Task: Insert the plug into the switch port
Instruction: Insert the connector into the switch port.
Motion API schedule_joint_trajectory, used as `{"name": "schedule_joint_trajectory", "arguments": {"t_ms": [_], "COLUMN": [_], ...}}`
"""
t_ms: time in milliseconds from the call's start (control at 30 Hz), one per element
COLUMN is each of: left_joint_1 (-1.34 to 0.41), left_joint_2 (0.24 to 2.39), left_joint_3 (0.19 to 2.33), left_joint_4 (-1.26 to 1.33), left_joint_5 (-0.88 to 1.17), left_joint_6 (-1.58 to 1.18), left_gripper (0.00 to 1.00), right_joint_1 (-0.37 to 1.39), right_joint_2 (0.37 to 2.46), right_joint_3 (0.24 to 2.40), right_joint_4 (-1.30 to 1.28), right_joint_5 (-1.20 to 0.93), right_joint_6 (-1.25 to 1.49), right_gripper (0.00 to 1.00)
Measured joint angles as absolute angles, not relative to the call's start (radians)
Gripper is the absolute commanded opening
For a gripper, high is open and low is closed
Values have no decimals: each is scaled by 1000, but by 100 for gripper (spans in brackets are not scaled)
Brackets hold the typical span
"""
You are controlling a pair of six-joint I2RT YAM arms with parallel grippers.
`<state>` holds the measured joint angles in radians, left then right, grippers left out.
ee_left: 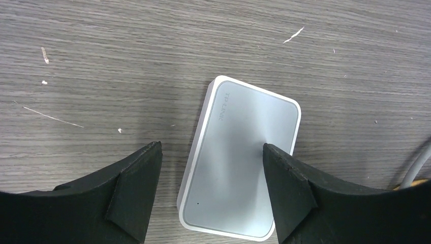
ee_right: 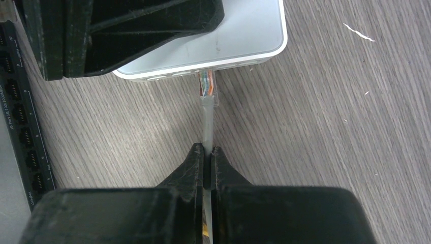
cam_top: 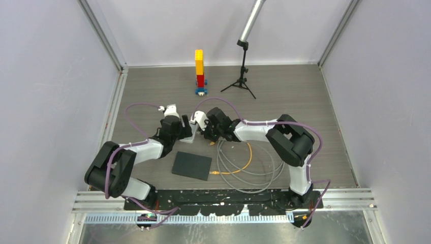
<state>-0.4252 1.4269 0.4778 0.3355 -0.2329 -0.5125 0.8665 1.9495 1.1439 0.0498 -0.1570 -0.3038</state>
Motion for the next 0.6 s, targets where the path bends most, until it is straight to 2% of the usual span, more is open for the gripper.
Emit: {"name": "schedule_joint_trajectory", "arguments": {"t_ms": [600], "left_joint_1": [-425], "left_joint_2": [1427], "left_joint_3": [478], "left_joint_4": [337], "left_joint_5": [-232], "left_joint_6": [-512], "left_gripper": [75], "right_joint_1": [884], "right_joint_2": [1980], "right_joint_3": [1225], "right_joint_4": [-56], "right_joint_5": [-134], "right_joint_6": [-316], "right_gripper": [1]}}
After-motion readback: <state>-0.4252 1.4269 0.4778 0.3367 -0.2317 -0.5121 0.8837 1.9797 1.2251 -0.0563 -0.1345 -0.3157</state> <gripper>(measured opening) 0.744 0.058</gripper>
